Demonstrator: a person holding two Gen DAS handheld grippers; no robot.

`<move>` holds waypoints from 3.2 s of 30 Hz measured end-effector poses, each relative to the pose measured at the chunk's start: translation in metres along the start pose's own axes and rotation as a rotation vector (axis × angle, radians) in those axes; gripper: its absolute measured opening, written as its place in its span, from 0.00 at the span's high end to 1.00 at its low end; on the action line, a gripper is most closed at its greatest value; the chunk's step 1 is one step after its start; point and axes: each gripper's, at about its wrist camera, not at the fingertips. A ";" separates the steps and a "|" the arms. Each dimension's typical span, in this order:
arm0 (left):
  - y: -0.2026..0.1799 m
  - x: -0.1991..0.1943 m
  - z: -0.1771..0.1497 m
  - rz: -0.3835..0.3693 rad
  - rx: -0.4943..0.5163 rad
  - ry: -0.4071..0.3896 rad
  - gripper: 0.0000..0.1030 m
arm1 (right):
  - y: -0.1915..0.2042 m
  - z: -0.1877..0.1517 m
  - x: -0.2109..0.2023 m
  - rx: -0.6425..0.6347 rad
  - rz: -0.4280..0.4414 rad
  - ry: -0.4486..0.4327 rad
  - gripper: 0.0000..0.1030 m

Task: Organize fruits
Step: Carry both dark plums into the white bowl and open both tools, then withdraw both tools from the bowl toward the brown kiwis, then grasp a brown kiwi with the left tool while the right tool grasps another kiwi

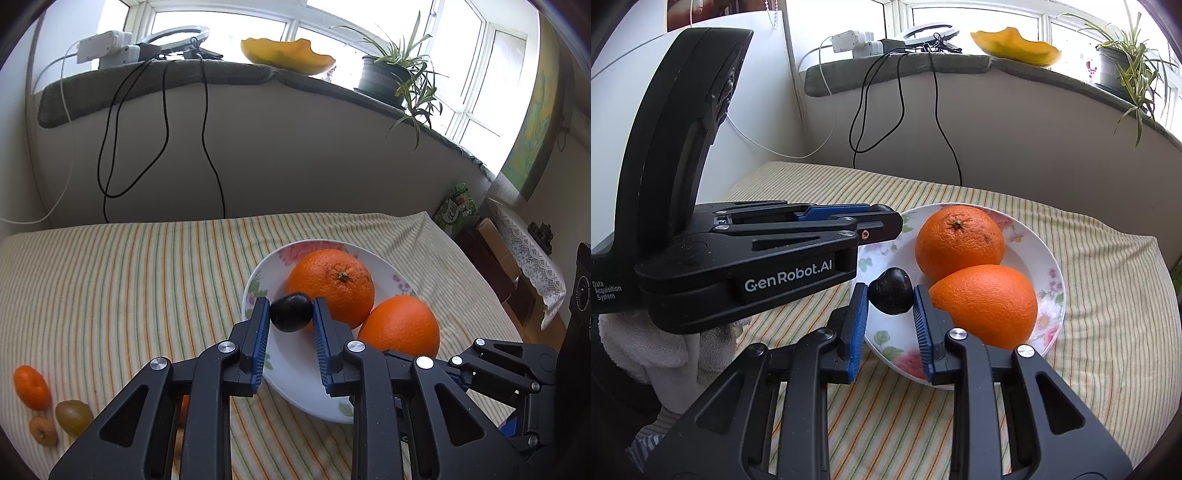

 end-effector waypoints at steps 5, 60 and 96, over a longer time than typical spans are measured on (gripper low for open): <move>-0.001 -0.001 0.000 0.001 -0.001 -0.004 0.69 | 0.000 0.001 -0.001 -0.003 -0.008 -0.002 0.74; 0.077 -0.120 -0.012 0.171 -0.069 -0.220 0.28 | 0.063 0.026 -0.028 -0.023 0.067 -0.091 0.13; 0.174 -0.107 -0.054 0.208 -0.172 -0.059 0.59 | 0.103 0.026 0.068 -0.061 0.144 0.073 0.50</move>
Point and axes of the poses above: each gripper's, at about its wrist camera, not at the fingertips, and x roughly the way its jaws point, y to its left, z to its top, and after that the axes turned 15 degrees about -x, right-handed
